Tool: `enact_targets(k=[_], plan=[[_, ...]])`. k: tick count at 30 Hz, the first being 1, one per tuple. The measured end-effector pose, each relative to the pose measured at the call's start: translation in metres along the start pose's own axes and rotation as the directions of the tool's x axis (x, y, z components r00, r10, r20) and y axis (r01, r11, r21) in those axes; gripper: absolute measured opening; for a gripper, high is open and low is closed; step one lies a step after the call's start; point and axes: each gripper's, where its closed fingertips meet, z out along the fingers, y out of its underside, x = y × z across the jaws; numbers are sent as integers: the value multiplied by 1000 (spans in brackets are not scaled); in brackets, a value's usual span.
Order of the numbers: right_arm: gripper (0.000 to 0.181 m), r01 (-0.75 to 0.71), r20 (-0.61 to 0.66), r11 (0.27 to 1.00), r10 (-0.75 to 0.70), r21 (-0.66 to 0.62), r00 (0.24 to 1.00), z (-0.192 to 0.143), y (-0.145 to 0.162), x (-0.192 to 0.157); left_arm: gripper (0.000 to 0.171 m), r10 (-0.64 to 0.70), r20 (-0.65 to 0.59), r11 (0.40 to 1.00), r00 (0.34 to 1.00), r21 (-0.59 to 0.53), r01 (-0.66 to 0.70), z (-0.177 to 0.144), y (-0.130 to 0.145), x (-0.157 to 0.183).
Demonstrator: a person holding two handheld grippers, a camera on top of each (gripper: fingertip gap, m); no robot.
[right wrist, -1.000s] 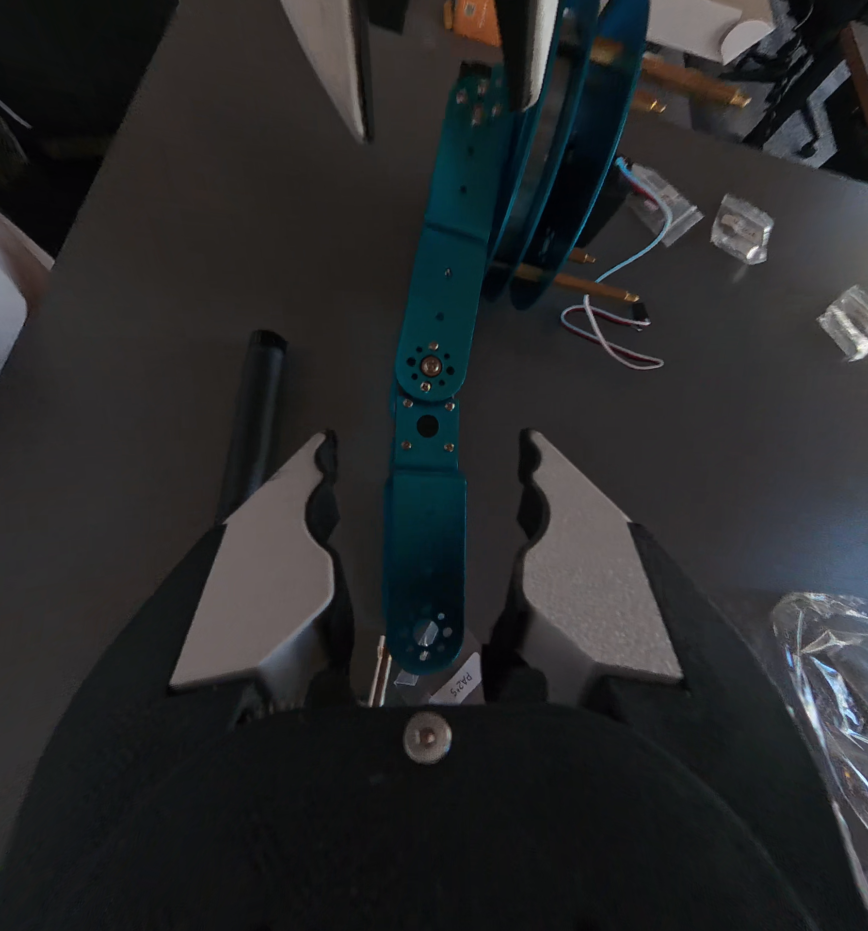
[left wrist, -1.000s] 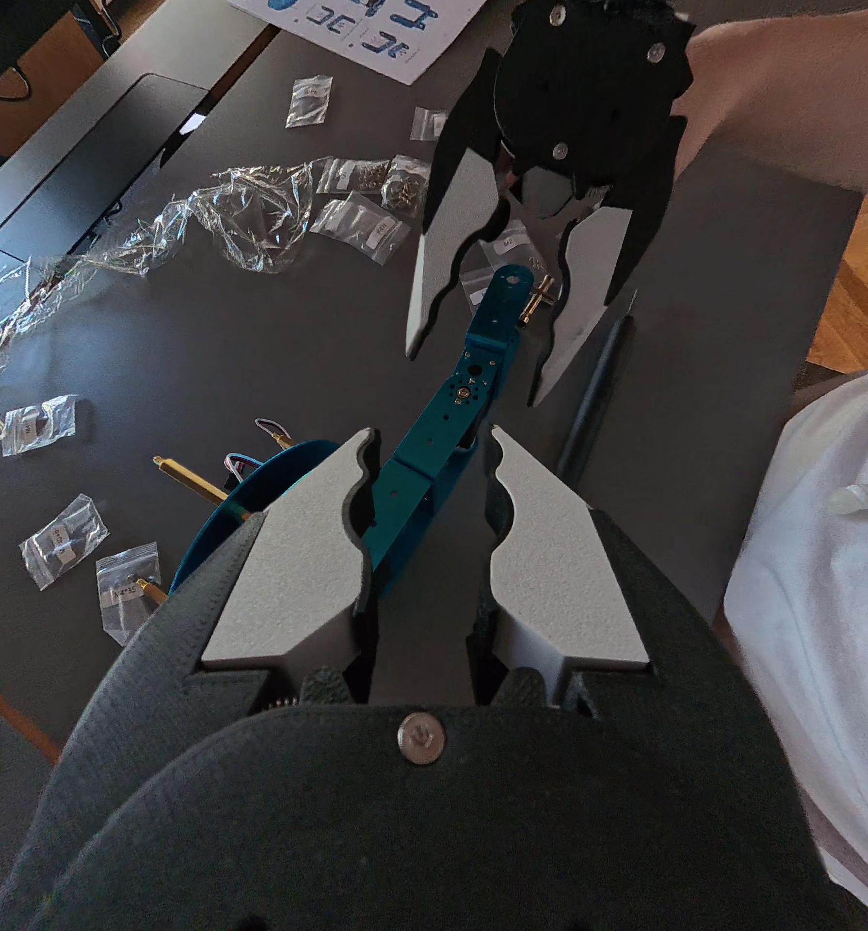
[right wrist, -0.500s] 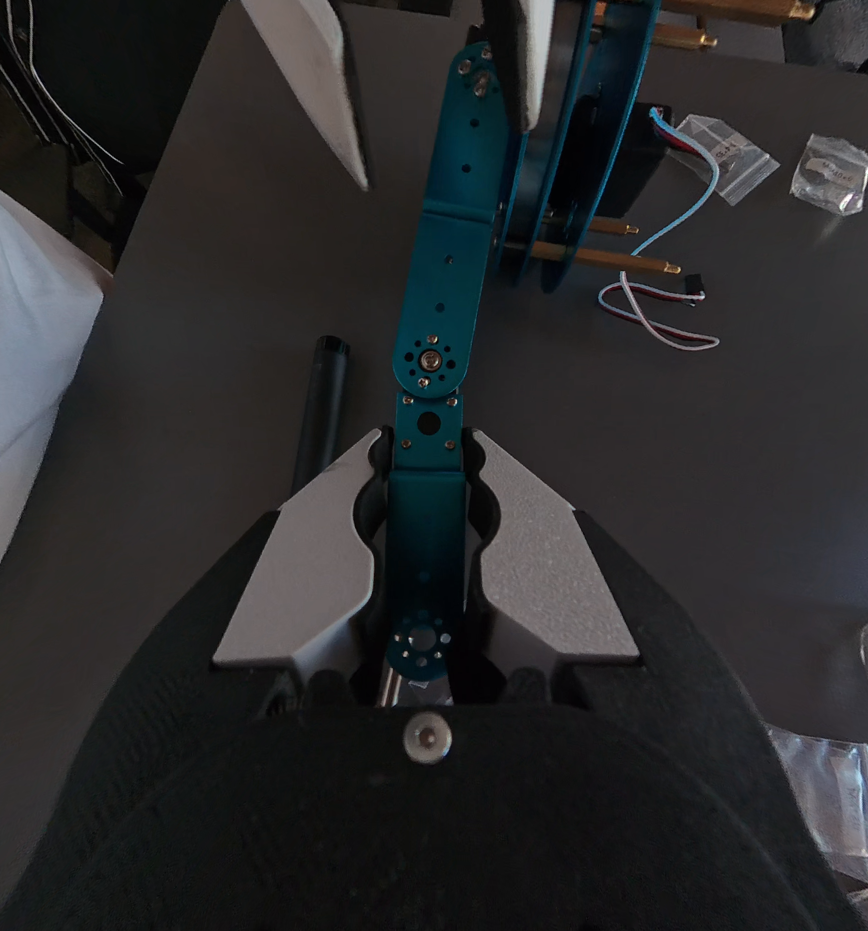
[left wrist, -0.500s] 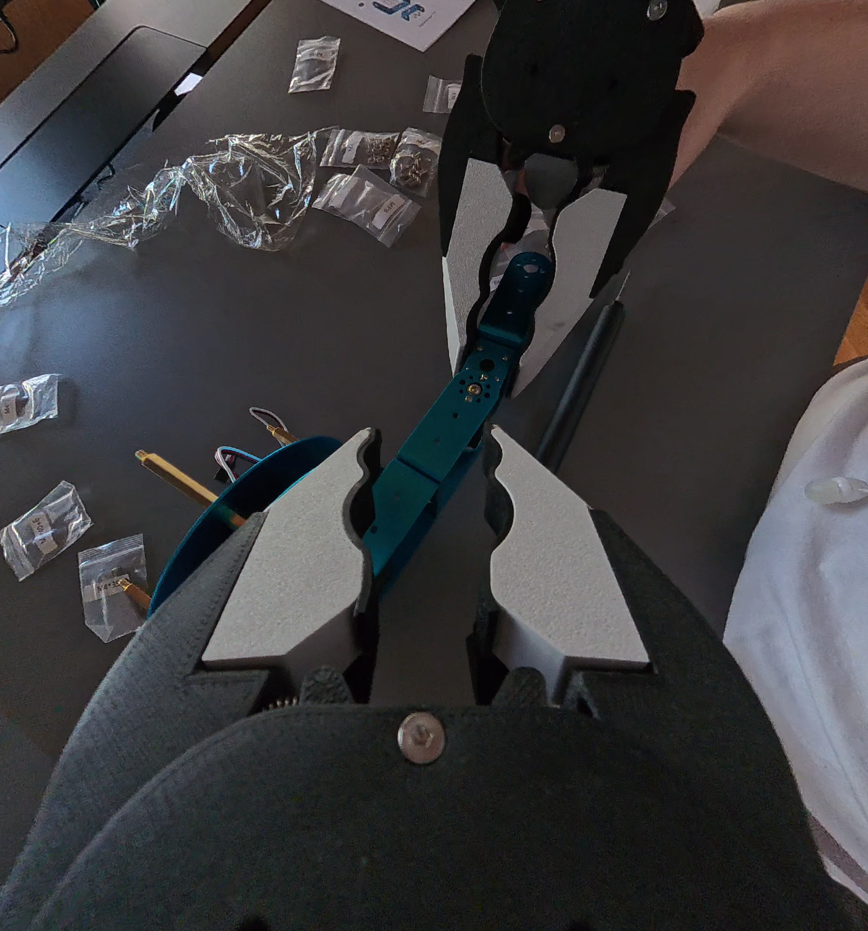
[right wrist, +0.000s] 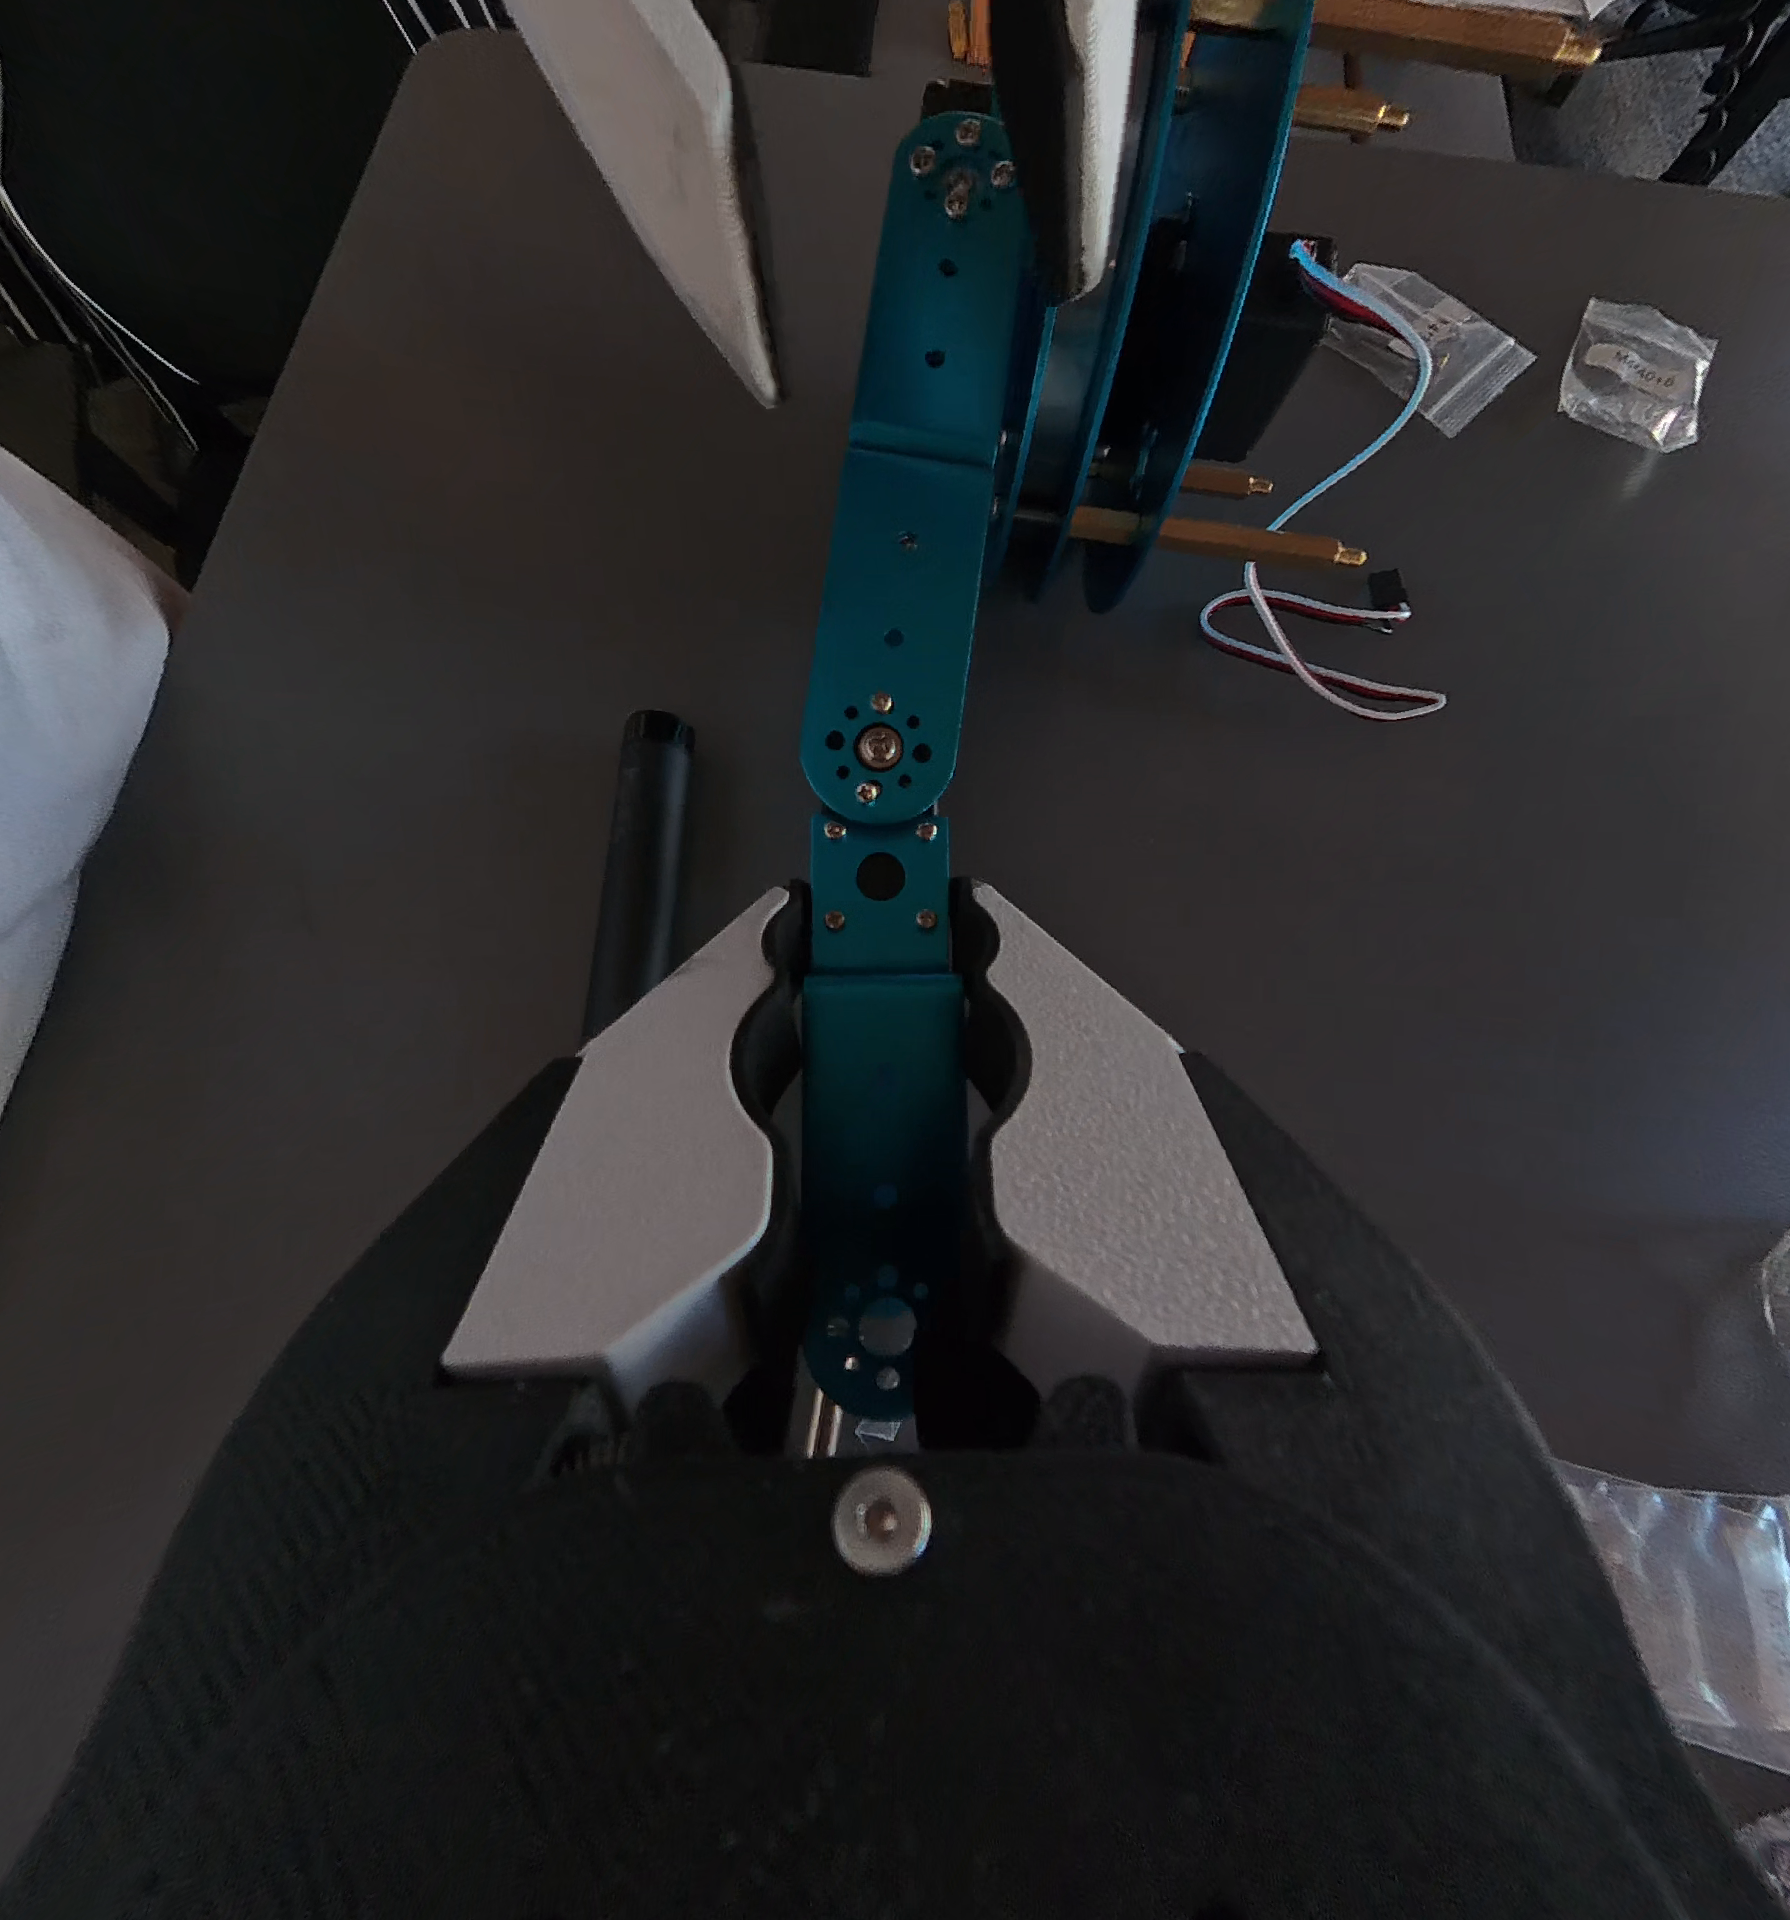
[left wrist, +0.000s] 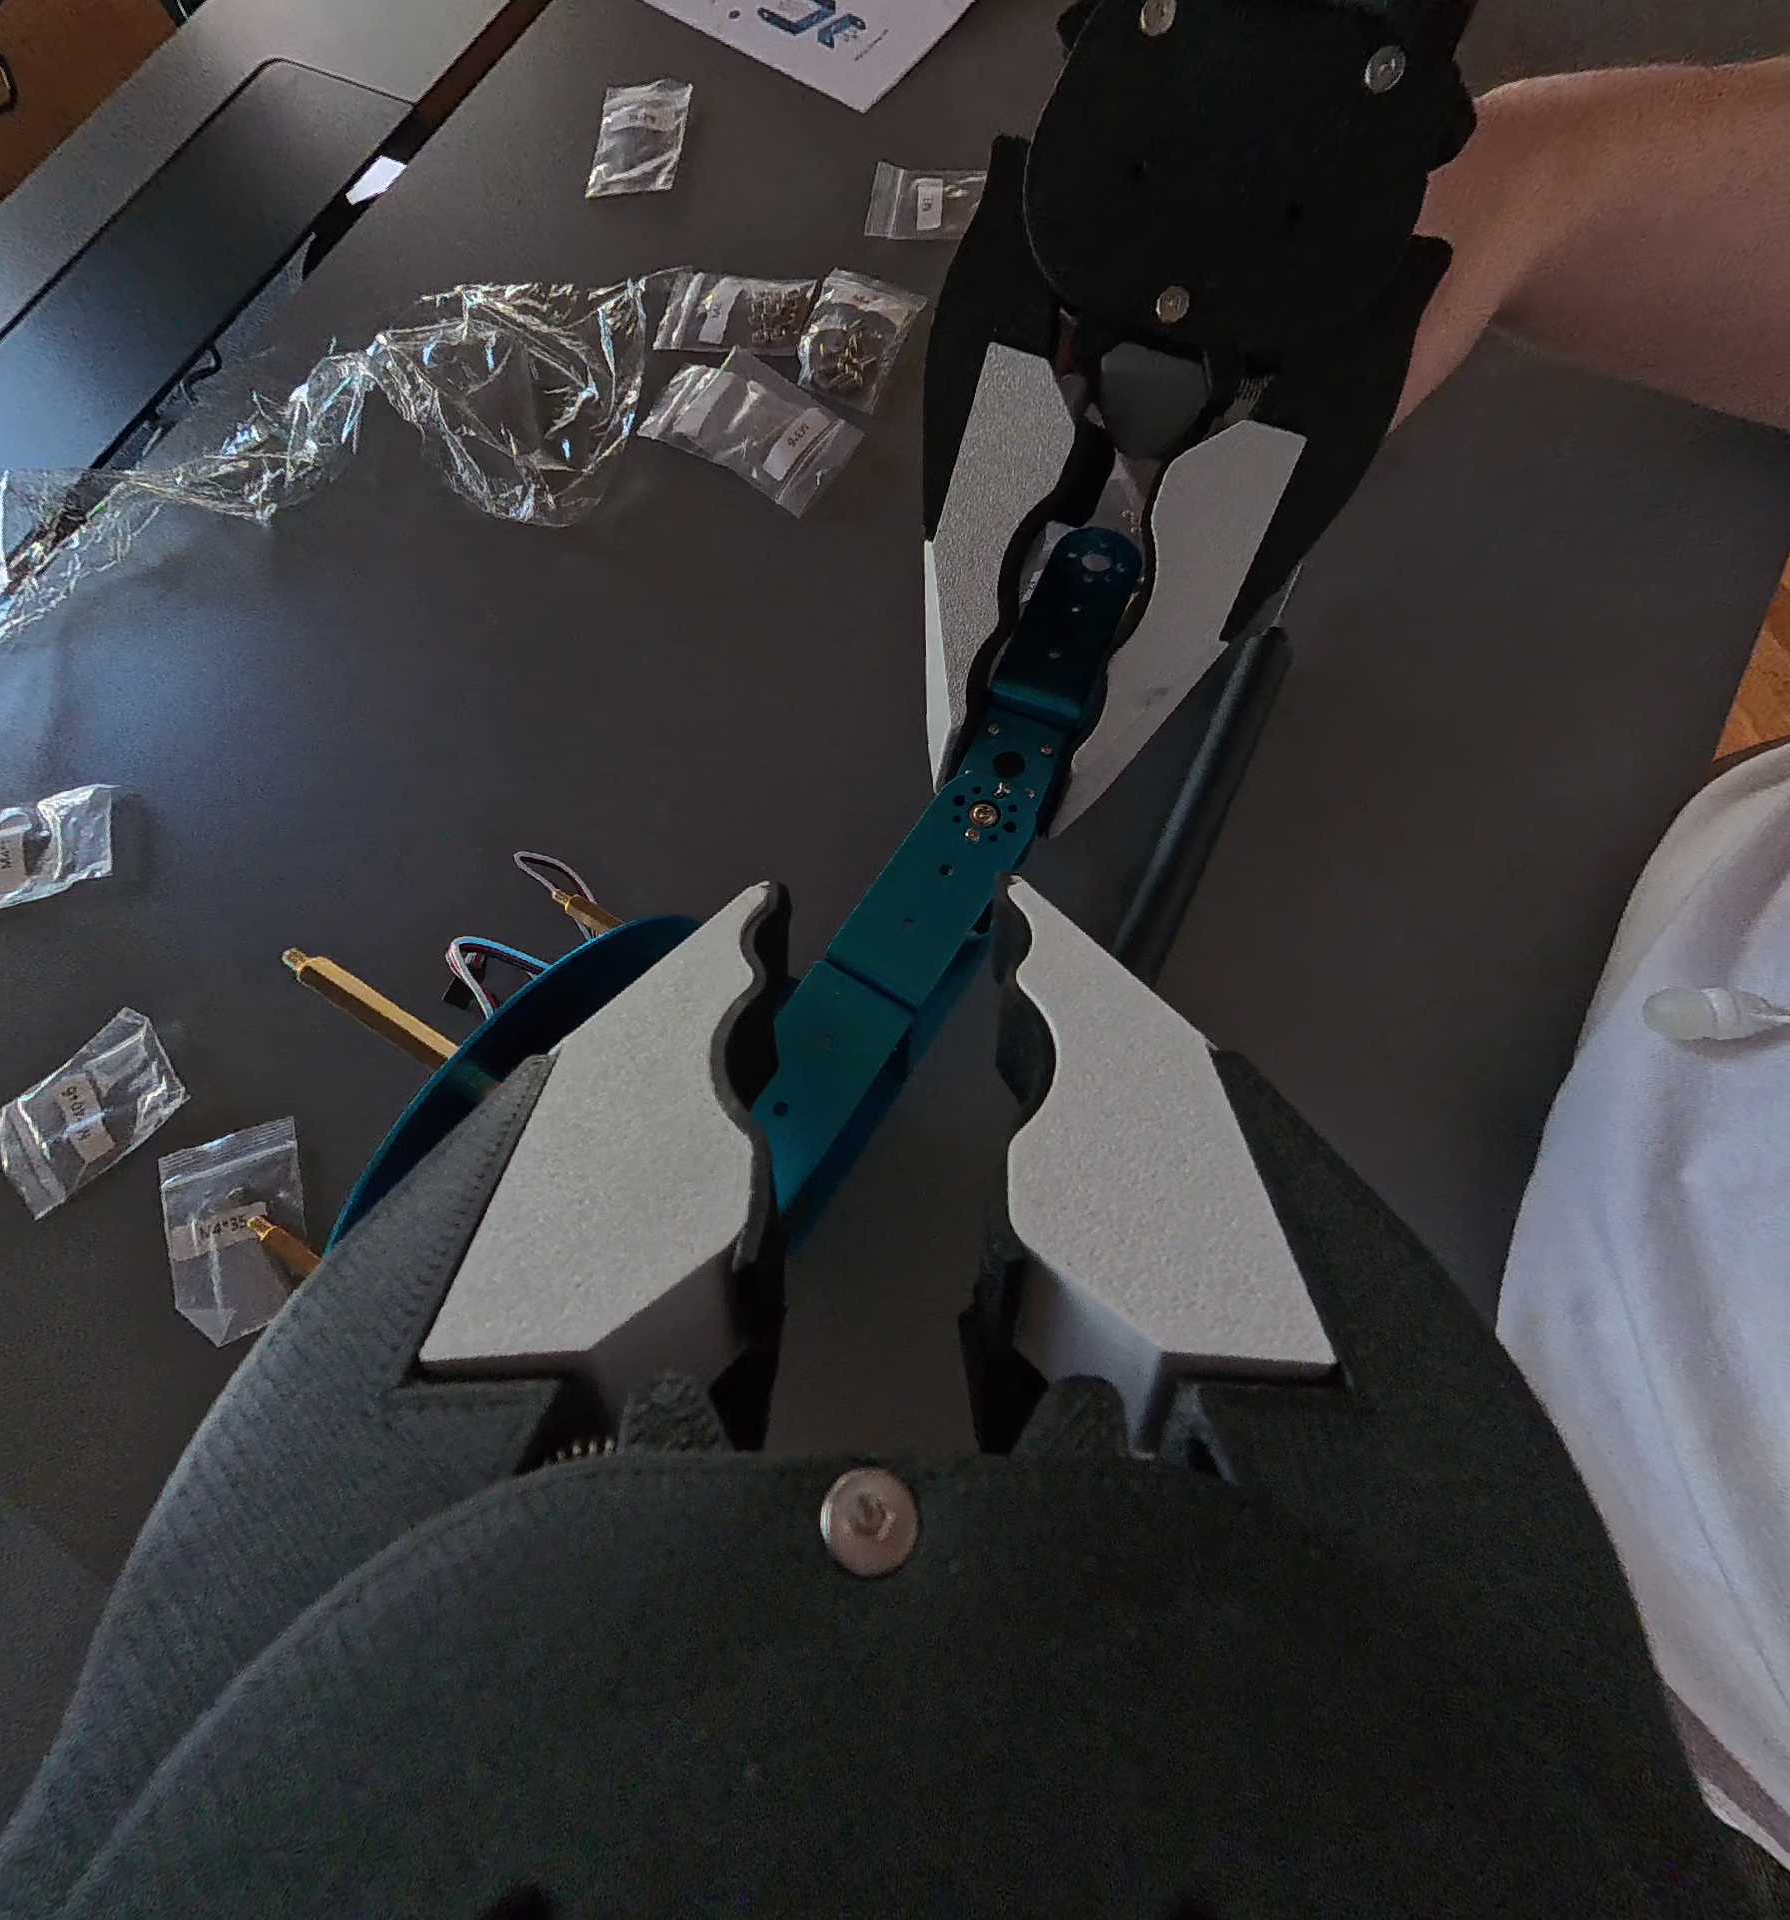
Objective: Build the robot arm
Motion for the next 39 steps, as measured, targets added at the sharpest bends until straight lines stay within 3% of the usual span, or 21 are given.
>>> enact_targets(k=[13,21,28,39], plan=[[27,-2,-36,1000,2,16,999,-7,-18,1,39,33,0,999,999,-13,-33,4,-2,2],[27,3,-28,1000,-3,4,1000,-8,-24,2,33,124,18,991,992,-47,-123,8,-7,2],[27,15,-41,1000,-15,-9,999,-9,-27,3,35,30,-6,999,1000,-32,-30,17,-19,-5],[27,21,-39,1000,-21,-13,999,-9,-30,3,37,40,-6,998,999,-40,-40,24,-20,-7]])
